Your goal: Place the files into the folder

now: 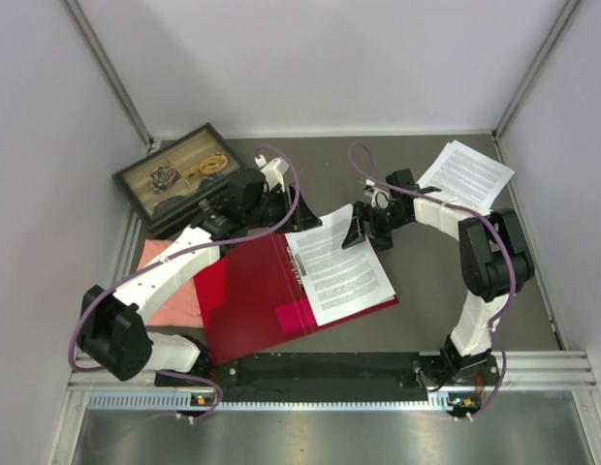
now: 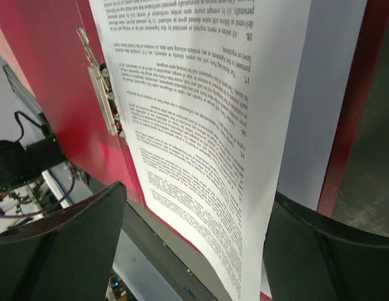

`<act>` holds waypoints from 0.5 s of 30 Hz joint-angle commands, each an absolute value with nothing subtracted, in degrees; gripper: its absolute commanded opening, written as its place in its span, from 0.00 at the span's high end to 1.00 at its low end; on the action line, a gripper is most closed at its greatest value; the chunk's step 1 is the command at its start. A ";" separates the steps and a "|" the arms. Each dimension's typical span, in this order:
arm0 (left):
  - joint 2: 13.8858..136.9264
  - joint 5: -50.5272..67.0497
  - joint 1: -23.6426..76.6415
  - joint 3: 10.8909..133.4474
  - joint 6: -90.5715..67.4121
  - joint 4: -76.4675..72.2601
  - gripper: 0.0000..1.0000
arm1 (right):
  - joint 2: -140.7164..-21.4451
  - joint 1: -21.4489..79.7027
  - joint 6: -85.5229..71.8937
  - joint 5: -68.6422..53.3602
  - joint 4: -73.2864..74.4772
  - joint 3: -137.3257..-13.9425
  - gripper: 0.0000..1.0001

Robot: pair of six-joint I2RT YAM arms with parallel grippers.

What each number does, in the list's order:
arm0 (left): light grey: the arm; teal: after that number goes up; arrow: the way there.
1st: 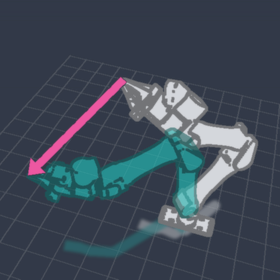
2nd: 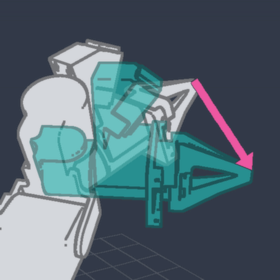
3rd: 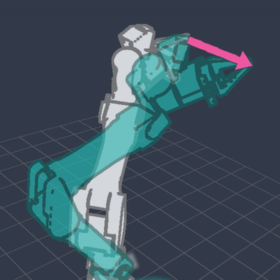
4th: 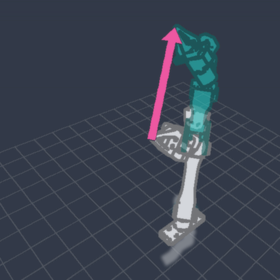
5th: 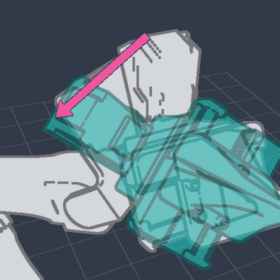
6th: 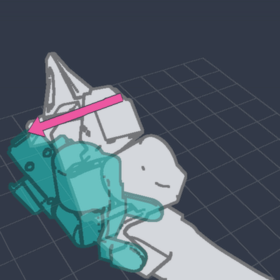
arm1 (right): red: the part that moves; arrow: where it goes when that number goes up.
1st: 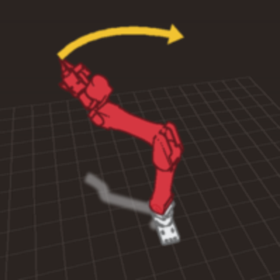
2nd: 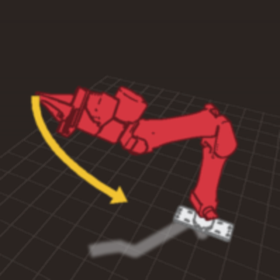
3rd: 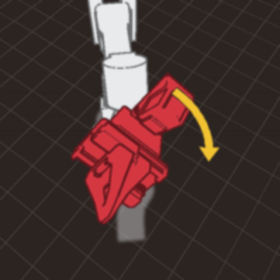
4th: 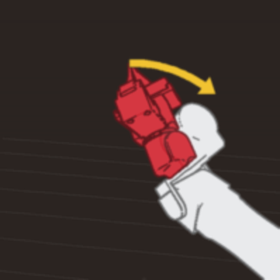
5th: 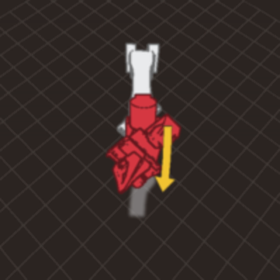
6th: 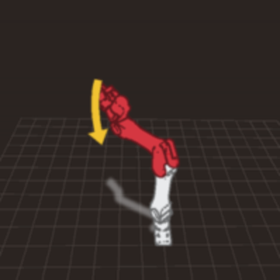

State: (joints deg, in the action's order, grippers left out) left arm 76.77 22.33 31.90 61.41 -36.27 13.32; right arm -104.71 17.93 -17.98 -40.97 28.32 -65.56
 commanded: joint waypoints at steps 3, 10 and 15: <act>76.02 23.82 31.99 61.00 -36.38 9.50 0.46 | -101.25 18.98 -13.81 -33.15 36.19 -72.68 0.11; 81.63 24.35 32.78 62.40 -38.32 2.13 0.47 | -96.77 13.21 -18.45 -17.40 38.86 -74.72 0.04; 89.46 23.03 36.64 67.05 -40.34 -5.88 0.47 | -94.83 3.80 -23.54 -10.91 37.62 -73.48 0.06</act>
